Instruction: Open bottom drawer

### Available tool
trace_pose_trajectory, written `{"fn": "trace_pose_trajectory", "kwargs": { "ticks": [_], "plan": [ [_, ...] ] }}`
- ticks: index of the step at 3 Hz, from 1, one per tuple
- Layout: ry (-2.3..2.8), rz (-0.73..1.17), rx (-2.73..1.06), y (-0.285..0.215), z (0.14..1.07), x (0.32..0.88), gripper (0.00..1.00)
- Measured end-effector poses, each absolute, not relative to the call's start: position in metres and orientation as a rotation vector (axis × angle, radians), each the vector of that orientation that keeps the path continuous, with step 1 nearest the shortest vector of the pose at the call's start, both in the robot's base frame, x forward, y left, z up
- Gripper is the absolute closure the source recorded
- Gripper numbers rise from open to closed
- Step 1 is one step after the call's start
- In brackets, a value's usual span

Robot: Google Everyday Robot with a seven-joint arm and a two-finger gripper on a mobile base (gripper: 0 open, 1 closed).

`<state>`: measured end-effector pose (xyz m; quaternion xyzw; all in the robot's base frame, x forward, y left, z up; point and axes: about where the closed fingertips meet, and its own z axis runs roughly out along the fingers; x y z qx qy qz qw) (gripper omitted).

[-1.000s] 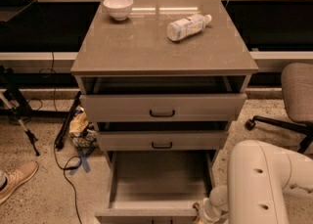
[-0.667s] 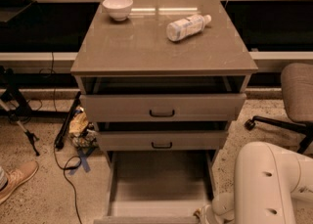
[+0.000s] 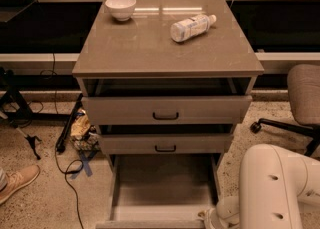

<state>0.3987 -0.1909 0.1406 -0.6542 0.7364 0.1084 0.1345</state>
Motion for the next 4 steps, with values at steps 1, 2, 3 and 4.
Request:
{"fn": "trace_pose_trajectory", "kwargs": {
  "ticks": [1, 2, 3, 4],
  "plan": [
    [2.134, 0.316, -1.896, -0.19, 0.14, 0.398, 0.0],
    [2.084, 0.313, -1.919, -0.19, 0.151, 0.398, 0.0],
    [1.976, 0.277, -1.929, -0.195, 0.185, 0.404, 0.0],
    [1.908, 0.203, -1.884, -0.218, 0.229, 0.417, 0.0]
  ]
}}
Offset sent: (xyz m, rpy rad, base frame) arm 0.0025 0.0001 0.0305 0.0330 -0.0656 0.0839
